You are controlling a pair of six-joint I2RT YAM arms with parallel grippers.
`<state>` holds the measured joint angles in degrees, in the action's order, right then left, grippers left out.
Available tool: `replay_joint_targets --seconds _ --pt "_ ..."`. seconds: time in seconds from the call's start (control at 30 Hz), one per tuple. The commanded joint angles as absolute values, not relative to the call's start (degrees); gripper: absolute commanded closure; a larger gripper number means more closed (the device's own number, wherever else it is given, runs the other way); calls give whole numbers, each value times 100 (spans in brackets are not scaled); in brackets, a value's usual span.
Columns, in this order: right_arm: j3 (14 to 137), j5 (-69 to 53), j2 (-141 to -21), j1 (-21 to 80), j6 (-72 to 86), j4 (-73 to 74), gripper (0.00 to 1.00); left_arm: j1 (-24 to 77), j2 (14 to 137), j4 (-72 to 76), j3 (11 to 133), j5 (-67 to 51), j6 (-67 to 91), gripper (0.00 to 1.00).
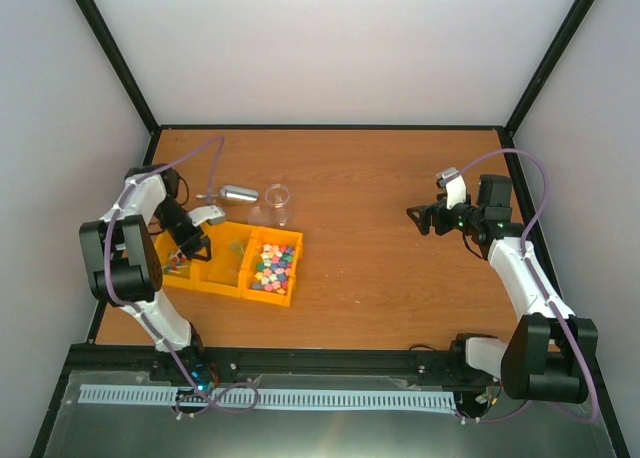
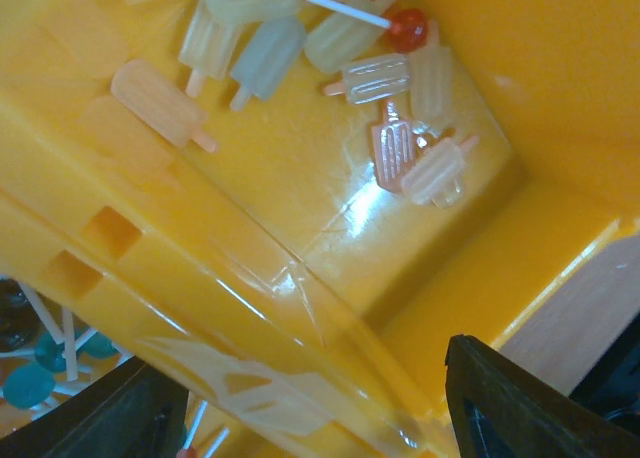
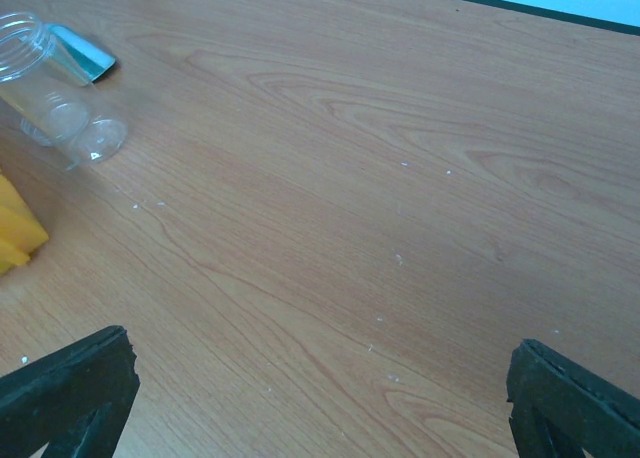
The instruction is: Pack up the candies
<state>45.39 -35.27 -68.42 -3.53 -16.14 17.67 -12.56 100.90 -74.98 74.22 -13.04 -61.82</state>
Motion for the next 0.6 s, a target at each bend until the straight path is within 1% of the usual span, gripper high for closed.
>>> replay_joint_targets --seconds 0.0,0.33,0.57 --pt "4676 -3572 -6827 -316 -1652 1794 0 -553 9542 -7601 6999 -2168 -5927 29" --pt "4898 -3666 -6927 -307 -1830 1976 0 947 9424 -7496 7060 -3220 -4993 31" --pt "5264 -3809 -7222 -144 -2050 2402 0 2154 9852 -6998 7274 -3747 -4332 32"
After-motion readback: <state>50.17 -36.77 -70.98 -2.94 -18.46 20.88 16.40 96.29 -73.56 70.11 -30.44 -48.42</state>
